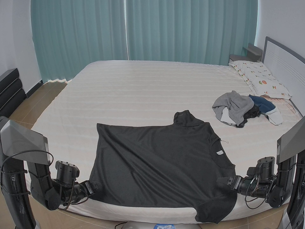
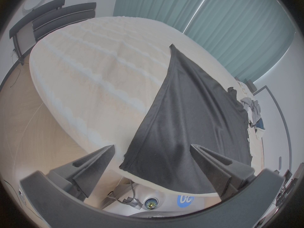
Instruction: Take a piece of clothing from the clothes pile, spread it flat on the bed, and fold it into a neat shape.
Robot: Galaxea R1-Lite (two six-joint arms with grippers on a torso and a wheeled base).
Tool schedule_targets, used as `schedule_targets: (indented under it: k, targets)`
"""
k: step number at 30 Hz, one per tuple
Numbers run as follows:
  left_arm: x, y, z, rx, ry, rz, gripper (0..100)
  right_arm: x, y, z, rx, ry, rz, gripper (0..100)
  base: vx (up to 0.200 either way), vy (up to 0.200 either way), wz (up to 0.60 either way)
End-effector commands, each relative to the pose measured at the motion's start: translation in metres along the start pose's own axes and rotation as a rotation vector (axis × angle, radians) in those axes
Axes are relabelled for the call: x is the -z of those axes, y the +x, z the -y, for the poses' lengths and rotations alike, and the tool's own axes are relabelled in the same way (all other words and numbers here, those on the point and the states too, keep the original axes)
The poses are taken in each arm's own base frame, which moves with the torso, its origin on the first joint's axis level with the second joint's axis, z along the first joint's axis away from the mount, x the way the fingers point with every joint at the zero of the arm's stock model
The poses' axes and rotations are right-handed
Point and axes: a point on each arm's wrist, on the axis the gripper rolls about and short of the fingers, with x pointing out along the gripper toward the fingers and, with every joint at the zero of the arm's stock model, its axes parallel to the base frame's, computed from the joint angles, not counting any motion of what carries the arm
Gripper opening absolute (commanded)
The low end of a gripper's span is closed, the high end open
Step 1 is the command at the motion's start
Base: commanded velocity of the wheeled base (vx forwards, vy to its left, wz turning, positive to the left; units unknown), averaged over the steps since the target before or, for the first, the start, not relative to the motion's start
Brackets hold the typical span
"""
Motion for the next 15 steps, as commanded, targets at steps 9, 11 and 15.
schedule_targets:
  k: [9,11,15]
  targets:
    - [0.0035,0.0033,-0.0029,-0.013,-0.003,-0.011,100,0.0019,-0.0028,0.0008,0.005,0.002,-0.005,100,0.000,0.000,0.00]
    - [0.0032,0.0035,-0.0027,-0.012,-0.003,-0.010,0,0.0019,-0.0028,0.0008,0.005,0.002,-0.005,100,0.000,0.000,0.00]
    - [0.0037,0.0031,-0.0032,-0.016,-0.002,-0.010,0,0.0023,-0.0025,0.0008,0.005,0.001,-0.008,100,0.000,0.000,0.00]
